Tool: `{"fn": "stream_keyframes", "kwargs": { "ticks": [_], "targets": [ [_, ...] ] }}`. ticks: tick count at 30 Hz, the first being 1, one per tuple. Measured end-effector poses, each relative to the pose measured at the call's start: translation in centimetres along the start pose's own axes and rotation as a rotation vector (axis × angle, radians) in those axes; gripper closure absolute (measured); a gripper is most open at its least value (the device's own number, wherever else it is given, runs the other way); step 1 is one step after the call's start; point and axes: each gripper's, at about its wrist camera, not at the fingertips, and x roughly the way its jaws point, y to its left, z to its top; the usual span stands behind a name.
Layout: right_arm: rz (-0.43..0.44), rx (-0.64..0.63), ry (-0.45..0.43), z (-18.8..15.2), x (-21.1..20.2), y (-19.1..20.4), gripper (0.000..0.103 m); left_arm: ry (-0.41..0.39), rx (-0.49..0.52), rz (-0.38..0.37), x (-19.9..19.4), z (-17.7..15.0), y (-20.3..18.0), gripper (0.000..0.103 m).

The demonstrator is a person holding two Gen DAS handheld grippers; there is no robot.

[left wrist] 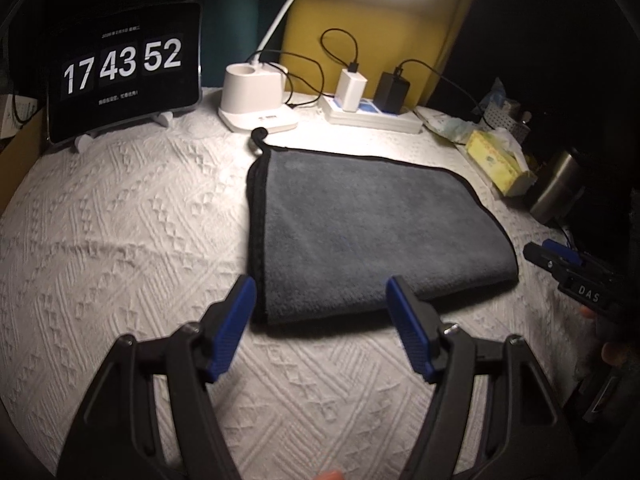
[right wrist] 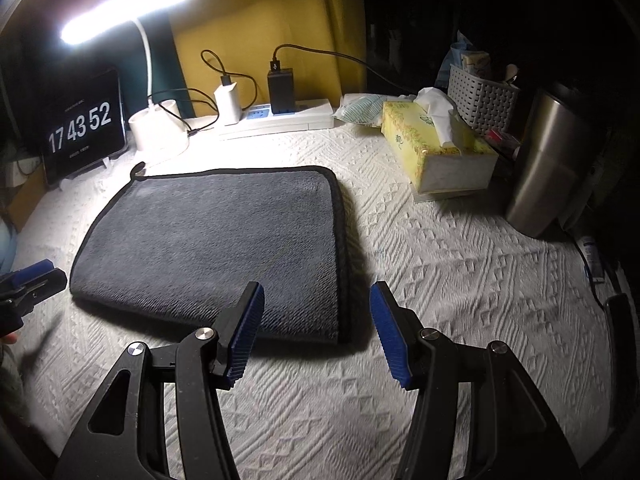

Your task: Fold towel

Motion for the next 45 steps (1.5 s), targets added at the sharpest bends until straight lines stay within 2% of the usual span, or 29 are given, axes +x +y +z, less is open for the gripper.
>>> {"fn": "stream_keyframes", "kwargs": {
  "ticks": [32,45],
  "targets": [
    [0.017,-0.04,-0.105,-4.2,-8.3,2.6,0.045,-0.128,0.042,-0.059,-8.4,-4.0,-2.0,0.033],
    [0.02,-0.05,-0.148,-5.9,-11.4,3.3,0.045,-0.173,0.061,-0.108,-11.6,-5.8,-3.0,0.033]
  ]
}}
